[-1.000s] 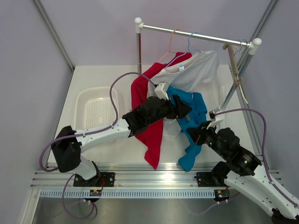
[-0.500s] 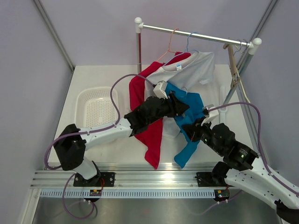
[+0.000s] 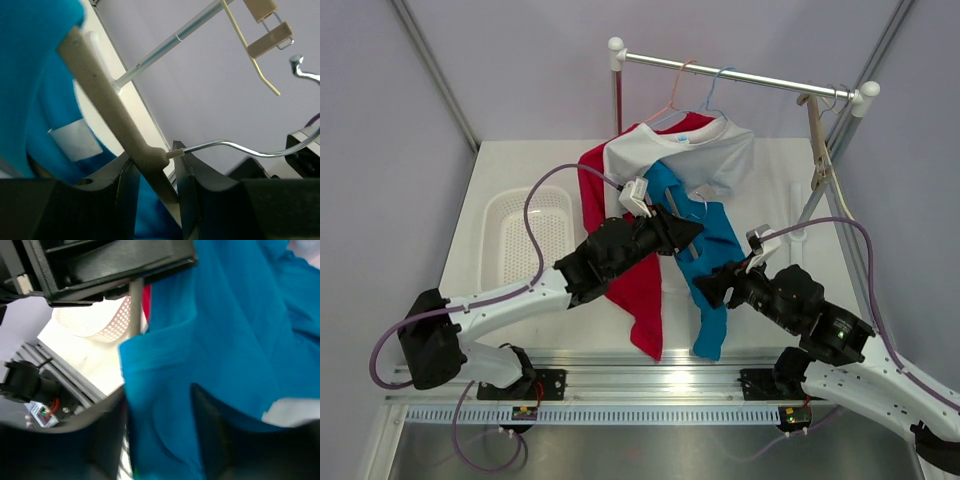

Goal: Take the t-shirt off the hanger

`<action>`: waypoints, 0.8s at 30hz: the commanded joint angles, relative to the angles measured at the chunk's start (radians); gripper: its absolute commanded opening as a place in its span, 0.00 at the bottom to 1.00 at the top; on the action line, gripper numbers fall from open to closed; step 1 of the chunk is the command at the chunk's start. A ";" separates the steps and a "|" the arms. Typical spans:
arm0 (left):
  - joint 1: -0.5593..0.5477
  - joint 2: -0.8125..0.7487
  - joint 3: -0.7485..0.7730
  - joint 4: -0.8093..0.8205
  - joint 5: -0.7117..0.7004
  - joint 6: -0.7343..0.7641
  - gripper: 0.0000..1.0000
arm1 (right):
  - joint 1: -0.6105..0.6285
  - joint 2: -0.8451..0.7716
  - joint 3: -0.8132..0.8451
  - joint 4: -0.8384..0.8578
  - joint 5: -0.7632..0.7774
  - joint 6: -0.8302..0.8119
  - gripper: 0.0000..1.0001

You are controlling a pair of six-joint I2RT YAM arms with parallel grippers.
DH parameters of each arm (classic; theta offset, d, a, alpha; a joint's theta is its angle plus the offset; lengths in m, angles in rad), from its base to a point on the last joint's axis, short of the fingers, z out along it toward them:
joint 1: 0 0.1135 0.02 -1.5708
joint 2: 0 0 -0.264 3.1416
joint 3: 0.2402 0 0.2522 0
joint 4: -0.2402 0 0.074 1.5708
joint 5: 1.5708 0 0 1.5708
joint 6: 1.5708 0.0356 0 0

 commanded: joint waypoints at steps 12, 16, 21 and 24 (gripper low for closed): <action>0.004 -0.173 -0.032 0.209 0.081 0.009 0.00 | 0.002 -0.091 0.048 -0.153 -0.346 0.108 0.94; 0.003 -0.139 -0.018 0.304 0.121 -0.020 0.00 | 0.002 -0.106 0.013 -0.141 -0.394 0.147 0.86; 0.003 -0.056 0.036 0.398 0.213 -0.102 0.00 | 0.002 -0.157 -0.021 -0.153 -0.342 0.152 0.54; 0.004 -0.008 0.085 0.430 0.241 -0.129 0.00 | 0.003 -0.166 -0.033 -0.170 -0.362 0.165 0.41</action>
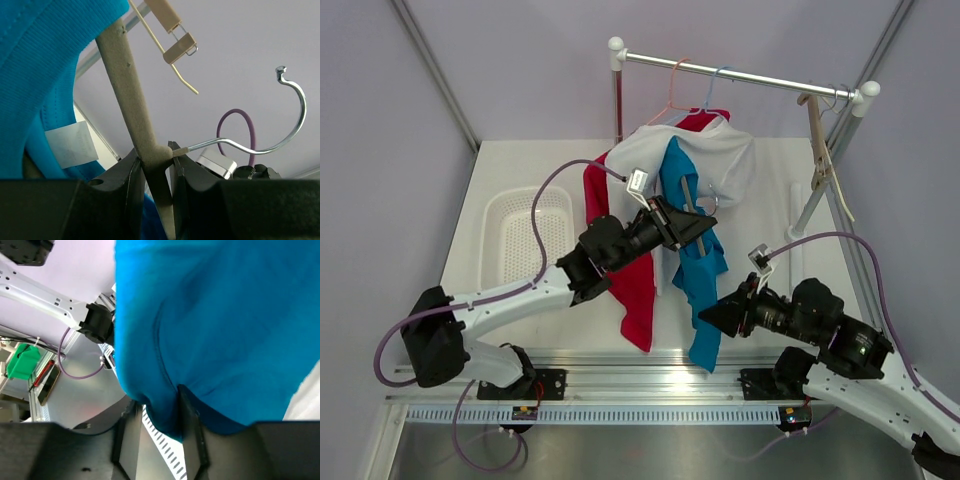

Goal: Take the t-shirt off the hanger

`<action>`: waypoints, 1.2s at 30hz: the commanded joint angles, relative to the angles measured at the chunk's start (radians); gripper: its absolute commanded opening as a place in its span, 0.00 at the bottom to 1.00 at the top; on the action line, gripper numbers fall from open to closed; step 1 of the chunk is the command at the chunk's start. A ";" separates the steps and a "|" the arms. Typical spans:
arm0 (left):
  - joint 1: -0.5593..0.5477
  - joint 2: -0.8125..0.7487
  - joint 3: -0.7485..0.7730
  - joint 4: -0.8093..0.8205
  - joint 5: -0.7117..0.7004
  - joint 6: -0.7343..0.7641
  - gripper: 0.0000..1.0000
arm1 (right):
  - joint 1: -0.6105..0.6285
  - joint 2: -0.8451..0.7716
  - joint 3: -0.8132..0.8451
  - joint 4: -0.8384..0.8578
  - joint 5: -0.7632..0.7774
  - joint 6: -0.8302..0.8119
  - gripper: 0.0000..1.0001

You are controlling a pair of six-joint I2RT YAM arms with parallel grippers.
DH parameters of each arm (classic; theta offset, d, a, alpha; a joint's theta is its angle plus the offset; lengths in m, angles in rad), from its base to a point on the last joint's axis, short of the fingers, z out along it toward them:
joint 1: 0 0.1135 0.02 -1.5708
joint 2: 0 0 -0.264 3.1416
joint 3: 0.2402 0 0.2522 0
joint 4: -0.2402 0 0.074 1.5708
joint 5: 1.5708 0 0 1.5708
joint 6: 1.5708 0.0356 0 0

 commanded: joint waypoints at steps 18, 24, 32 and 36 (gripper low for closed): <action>0.096 0.209 0.533 0.151 0.185 -0.005 0.00 | 0.003 -0.129 -0.020 -0.213 -0.174 0.053 0.00; 0.134 0.203 0.612 0.121 0.326 -0.096 0.00 | 0.003 -0.043 -0.004 -0.239 -0.047 0.068 0.00; 0.111 0.092 0.484 0.085 0.560 -0.208 0.00 | 0.003 0.123 0.014 -0.063 0.261 0.062 0.00; 0.048 0.028 0.463 -0.139 0.634 -0.109 0.00 | 0.003 0.161 0.036 -0.013 0.387 0.031 0.00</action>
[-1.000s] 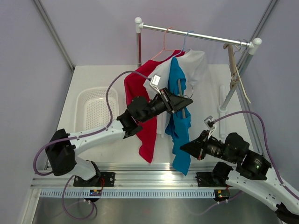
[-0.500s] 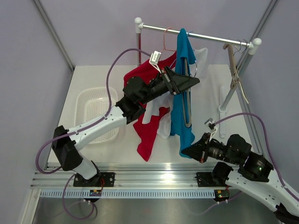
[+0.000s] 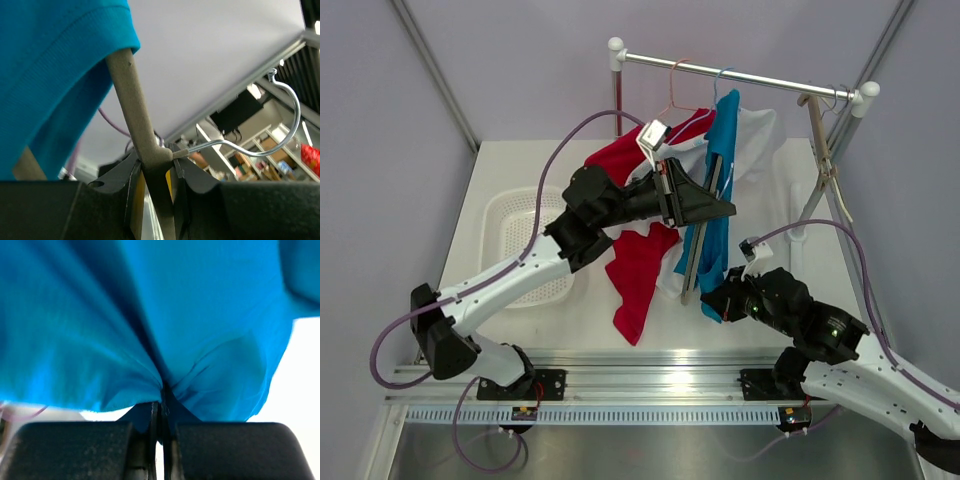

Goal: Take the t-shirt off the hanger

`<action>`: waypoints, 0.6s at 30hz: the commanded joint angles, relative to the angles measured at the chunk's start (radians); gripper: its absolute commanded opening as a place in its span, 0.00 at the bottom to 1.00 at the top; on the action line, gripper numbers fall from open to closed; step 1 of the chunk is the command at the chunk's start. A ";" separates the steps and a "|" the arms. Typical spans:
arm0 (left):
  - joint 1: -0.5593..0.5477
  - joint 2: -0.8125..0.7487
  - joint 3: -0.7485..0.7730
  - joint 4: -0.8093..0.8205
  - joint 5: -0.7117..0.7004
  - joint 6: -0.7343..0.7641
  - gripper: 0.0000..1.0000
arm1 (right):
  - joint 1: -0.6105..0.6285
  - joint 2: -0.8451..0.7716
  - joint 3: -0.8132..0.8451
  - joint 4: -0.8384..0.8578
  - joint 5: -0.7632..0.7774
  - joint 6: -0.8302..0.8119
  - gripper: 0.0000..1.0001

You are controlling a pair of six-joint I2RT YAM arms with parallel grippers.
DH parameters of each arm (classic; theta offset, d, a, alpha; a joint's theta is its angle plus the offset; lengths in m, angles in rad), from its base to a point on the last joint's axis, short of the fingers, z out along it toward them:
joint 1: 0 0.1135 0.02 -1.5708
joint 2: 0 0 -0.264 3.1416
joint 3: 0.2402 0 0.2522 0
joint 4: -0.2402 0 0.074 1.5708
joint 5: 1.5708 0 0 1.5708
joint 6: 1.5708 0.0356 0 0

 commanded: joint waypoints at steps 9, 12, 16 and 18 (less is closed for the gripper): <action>-0.118 -0.351 -0.194 -0.313 0.005 0.252 0.00 | 0.004 -0.048 0.177 -0.036 0.007 -0.124 0.83; -0.118 -0.443 -0.297 -0.368 -0.016 0.279 0.00 | 0.004 -0.072 0.256 -0.086 -0.085 -0.140 0.86; -0.118 -0.523 -0.396 -0.364 -0.042 0.279 0.00 | 0.004 -0.076 0.320 -0.074 -0.200 -0.141 0.79; -0.120 -0.543 -0.439 -0.319 -0.035 0.275 0.00 | 0.004 -0.054 0.336 -0.044 -0.204 -0.132 0.71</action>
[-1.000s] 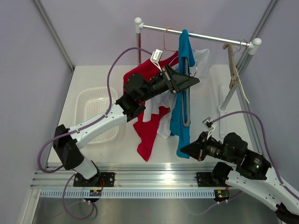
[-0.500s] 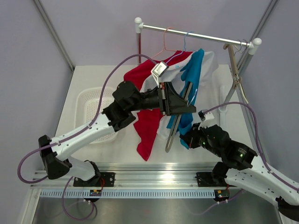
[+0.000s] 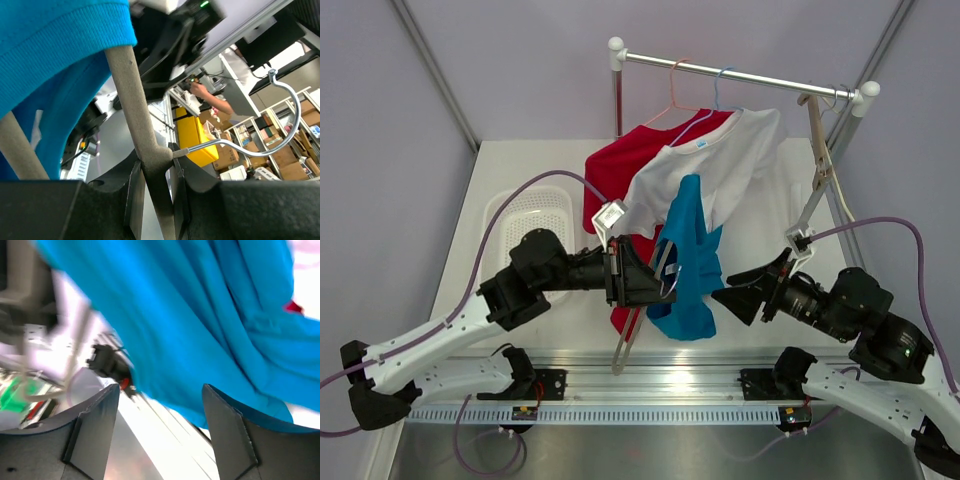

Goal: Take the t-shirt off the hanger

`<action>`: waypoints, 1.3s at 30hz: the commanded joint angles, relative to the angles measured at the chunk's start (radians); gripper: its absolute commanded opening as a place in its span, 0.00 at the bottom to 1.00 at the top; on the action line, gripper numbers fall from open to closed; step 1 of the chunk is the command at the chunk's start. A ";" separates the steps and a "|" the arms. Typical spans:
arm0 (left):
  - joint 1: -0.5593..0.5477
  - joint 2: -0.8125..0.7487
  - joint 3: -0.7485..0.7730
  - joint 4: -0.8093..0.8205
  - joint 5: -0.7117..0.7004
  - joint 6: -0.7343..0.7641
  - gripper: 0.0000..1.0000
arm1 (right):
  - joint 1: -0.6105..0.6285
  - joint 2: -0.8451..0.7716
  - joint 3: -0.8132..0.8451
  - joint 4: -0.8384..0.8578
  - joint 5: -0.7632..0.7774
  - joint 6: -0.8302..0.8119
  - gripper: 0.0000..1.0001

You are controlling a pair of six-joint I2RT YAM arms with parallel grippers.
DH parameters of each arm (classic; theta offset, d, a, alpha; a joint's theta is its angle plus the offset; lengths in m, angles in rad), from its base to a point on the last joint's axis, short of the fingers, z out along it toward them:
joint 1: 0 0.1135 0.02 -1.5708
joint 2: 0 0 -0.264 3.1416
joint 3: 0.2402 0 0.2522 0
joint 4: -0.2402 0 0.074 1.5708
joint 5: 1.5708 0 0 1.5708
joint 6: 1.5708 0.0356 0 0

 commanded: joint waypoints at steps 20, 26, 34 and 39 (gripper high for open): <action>0.001 0.248 -0.083 0.710 -0.267 0.016 0.00 | 0.020 0.042 -0.281 0.596 -0.383 0.295 0.68; -0.001 0.327 -0.063 0.771 -0.281 -0.004 0.00 | 0.030 0.047 -0.289 0.590 -0.372 0.283 0.67; -0.001 0.350 -0.042 0.834 -0.221 -0.061 0.00 | 0.030 0.028 -0.303 0.556 -0.322 0.263 0.56; -0.001 0.365 -0.060 0.921 -0.178 -0.135 0.00 | 0.030 0.042 -0.350 0.663 -0.323 0.301 0.43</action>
